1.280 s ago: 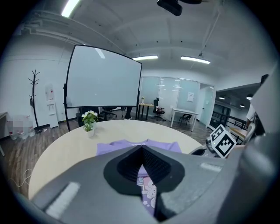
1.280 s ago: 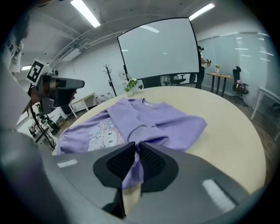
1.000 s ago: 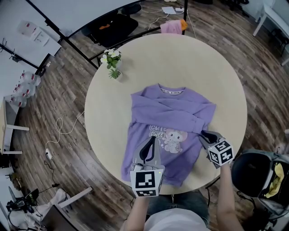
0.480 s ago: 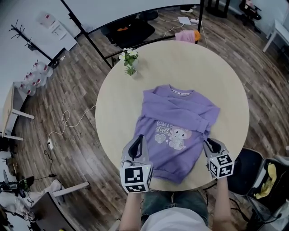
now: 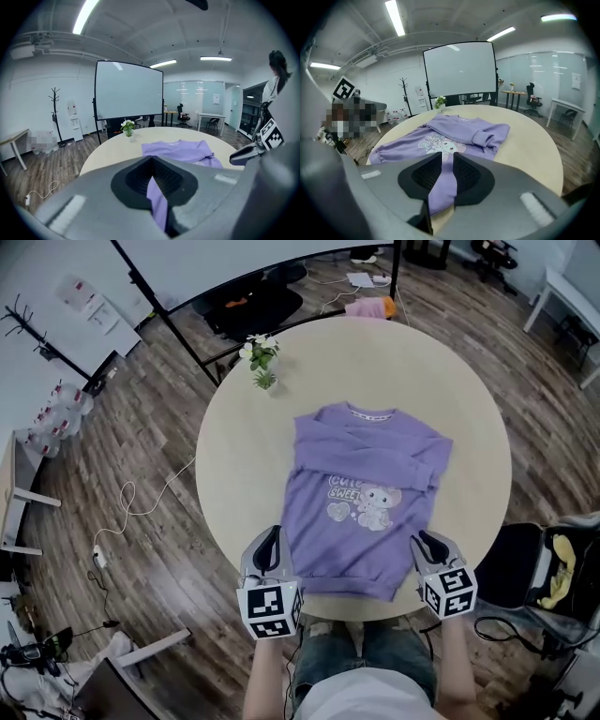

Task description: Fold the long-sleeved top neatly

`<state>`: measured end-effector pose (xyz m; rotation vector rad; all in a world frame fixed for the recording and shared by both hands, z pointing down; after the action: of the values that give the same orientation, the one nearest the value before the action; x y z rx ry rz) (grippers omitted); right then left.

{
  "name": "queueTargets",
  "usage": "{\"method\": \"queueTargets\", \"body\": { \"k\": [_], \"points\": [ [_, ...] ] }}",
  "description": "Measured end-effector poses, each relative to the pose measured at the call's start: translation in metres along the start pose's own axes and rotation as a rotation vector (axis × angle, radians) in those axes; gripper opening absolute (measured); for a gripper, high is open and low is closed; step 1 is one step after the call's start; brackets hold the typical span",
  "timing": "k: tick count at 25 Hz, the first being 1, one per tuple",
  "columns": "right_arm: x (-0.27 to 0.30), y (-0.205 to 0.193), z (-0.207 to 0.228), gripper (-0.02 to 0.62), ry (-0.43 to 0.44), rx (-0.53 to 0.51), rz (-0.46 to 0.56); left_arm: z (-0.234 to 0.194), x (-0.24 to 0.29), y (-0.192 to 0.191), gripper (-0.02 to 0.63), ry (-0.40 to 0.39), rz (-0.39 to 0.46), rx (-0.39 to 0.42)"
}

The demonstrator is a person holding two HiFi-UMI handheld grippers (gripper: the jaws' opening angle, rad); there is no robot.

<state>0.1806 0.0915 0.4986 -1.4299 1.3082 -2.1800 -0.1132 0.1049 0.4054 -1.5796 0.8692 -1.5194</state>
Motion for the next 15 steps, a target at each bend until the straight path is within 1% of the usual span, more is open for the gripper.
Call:
{"method": "queueTargets", "body": {
  "k": [5, 9, 13, 15],
  "points": [
    [-0.016, -0.022, -0.026, 0.104, -0.103, 0.067, -0.013, -0.013, -0.007, -0.020, 0.000, -0.090, -0.030, 0.026],
    [-0.037, -0.045, -0.047, 0.110, -0.174, 0.123, -0.023, -0.020, -0.016, -0.038, 0.000, -0.146, -0.056, 0.042],
    [-0.049, -0.067, -0.069, 0.135, -0.210, 0.171, -0.046, -0.024, -0.022, -0.059, 0.002, -0.188, -0.096, 0.040],
    [-0.052, -0.077, -0.078, 0.137, -0.223, 0.188, -0.055, -0.025, -0.024, -0.070, 0.012, -0.205, -0.117, 0.037]
  ]
}}
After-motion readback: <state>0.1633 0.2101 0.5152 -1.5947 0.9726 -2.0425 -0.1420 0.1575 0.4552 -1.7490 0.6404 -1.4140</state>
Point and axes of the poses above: the fingertips, and each gripper's own axes: x forward along the fingers, z to its right, y out of its top, the point moved 2 cm from there along -x, backward along the fingers
